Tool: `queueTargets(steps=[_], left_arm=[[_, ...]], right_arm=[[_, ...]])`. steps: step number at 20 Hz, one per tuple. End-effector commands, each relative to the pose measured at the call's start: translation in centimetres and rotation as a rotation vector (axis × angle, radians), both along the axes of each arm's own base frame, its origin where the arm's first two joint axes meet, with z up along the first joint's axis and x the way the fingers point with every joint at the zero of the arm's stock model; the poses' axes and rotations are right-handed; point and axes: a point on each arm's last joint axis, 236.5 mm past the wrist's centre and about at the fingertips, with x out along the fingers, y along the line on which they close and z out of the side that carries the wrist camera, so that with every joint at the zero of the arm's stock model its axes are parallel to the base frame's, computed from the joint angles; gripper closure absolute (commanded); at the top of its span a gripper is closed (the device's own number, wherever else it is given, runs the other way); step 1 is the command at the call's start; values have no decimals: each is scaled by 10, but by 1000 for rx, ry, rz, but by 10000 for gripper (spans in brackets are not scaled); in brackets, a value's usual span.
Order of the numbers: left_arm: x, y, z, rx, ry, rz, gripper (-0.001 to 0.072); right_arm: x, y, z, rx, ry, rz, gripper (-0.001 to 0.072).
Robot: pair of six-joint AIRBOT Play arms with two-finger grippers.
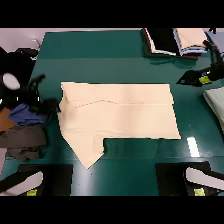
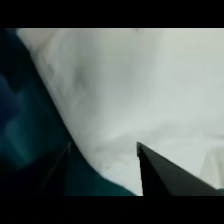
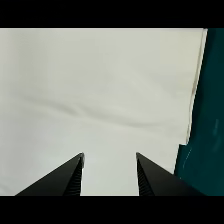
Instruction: Fold the shirts.
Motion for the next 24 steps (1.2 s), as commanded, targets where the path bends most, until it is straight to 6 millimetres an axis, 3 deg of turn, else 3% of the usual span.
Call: queueTargets(steps=[1, 3, 5, 8, 13, 15, 16, 17, 20, 23, 24], left_arm=[[-80, -7, -36, -7, 75, 46, 210], [-106, -25, -51, -83, 116, 80, 210], [-113, -43, -61, -167, 134, 109, 210], [-104, -60, -68, -256, 84, 154, 210], [-88, -66, -72, -299, 18, 222, 214], [-82, -70, -67, -327, -11, 214, 560], [-82, -73, -64, -332, -25, 176, 688], [-82, -74, -59, -335, -28, 148, 688], [-68, -73, -34, -324, -72, 79, 688], [-59, -74, -16, -325, -113, 30, 688], [-58, -74, -14, -327, -116, 26, 688]], right_arm=[[-15, 6, 34, -12, -78, 11, 326], [-18, 6, 43, -18, -102, 11, 326], [-20, 7, 48, -21, -114, 11, 326], [-23, 8, 48, -18, -104, 17, 326], [-27, 10, 46, -16, -87, 26, 326], [-29, 10, 45, -17, -77, 30, 326], [-32, 6, 43, -21, -64, 24, 326], [-37, 0, 38, -21, -38, 15, 326], [-80, -33, -10, -57, 131, -64, 326], [-149, -75, -80, -97, 343, -210, 314], [-170, -77, -101, -58, 404, -259, 182]])
